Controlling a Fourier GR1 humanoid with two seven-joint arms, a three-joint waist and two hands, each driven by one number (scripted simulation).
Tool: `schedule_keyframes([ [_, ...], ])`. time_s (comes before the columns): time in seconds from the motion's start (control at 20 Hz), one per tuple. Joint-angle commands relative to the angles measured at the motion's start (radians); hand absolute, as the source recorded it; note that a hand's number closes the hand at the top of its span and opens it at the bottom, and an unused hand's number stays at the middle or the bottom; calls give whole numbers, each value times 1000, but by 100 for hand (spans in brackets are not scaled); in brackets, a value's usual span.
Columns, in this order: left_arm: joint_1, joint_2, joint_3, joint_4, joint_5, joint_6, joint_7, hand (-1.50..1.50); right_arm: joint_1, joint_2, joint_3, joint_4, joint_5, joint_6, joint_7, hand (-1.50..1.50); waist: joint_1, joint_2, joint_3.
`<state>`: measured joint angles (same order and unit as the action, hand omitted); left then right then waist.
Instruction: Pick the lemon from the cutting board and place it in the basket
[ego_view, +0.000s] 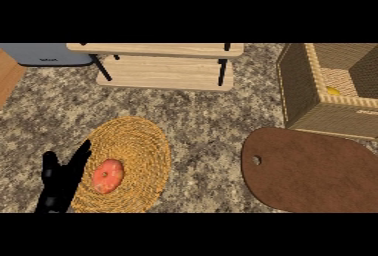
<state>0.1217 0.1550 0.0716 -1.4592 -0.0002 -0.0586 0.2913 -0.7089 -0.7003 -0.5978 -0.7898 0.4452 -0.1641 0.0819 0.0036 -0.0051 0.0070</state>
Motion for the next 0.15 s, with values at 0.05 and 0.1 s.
schedule_keyframes([
  [0.05,22,0,-9,1,-8,-6,44,0,90,-111,-78,-9,-69,65,4,-150,-8,4,-7],
  [0.1,32,5,7,-4,7,-18,9,0,154,-69,-91,-64,-105,68,-10,-150,-11,2,-7],
])
